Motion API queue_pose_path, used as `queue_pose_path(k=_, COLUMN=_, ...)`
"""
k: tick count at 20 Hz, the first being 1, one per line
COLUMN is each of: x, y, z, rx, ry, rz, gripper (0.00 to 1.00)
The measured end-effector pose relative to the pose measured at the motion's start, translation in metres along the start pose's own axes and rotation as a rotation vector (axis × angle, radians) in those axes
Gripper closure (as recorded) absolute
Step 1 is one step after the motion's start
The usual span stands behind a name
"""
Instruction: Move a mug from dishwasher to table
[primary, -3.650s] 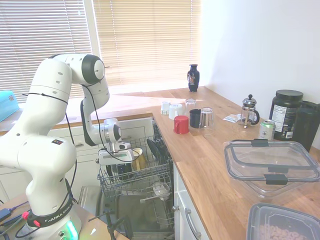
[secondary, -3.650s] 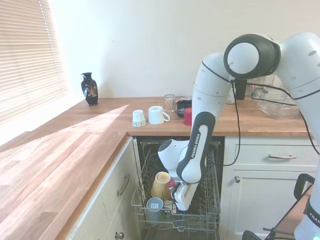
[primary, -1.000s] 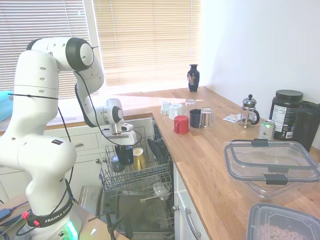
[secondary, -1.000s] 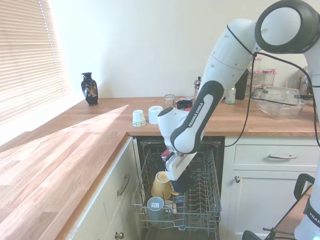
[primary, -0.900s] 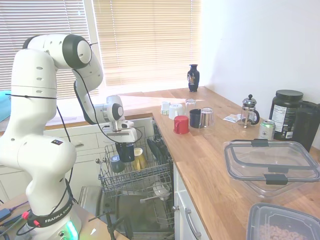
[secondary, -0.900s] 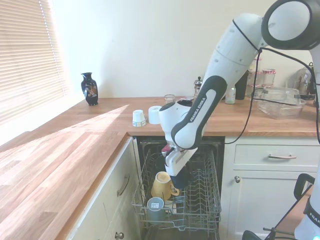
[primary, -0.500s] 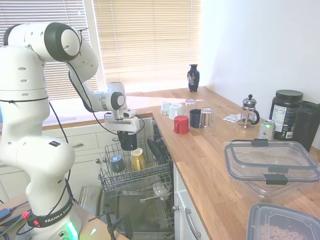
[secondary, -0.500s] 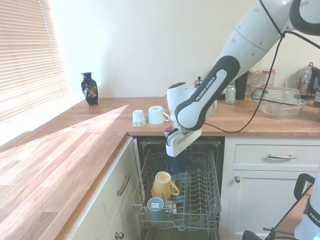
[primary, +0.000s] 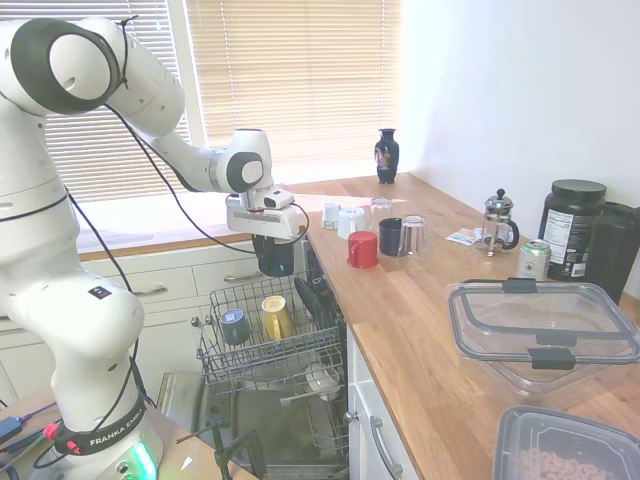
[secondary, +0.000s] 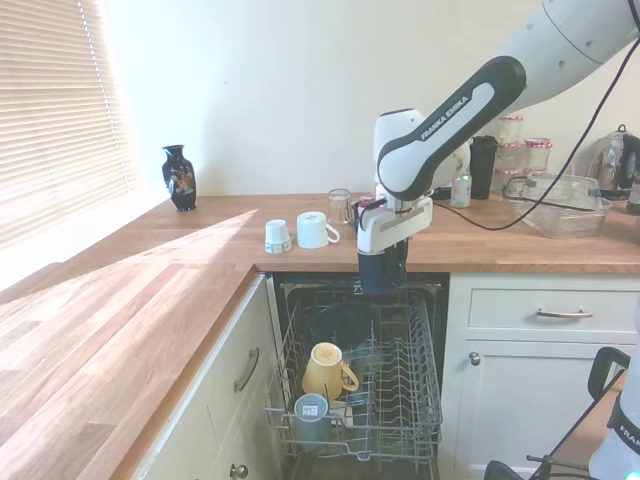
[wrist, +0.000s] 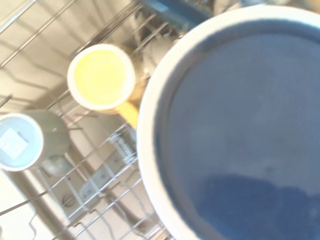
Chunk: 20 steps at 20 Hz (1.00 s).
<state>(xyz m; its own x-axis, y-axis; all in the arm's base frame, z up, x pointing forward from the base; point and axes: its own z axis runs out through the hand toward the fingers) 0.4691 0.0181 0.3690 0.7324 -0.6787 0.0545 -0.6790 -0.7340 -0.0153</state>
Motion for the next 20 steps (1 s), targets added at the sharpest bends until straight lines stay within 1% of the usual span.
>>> queue_pose_path(k=4, x=0.025, y=0.03, z=-0.01, rx=0.019, ry=-0.005, rz=0.053, gripper=1.0)
queue_pose_path(k=8, x=0.049, y=0.063, z=-0.013, rx=0.041, ry=-0.022, rz=0.102, gripper=1.0)
queue_pose_path(k=11, x=0.062, y=0.084, z=-0.01, rx=0.037, ry=-0.035, rz=0.13, gripper=1.0)
queue_pose_path(k=17, x=0.077, y=0.107, z=0.001, rx=0.026, ry=-0.055, rz=0.168, gripper=1.0)
queue_pose_path(k=20, x=0.085, y=0.115, z=0.003, rx=0.031, ry=-0.059, rz=0.185, gripper=1.0)
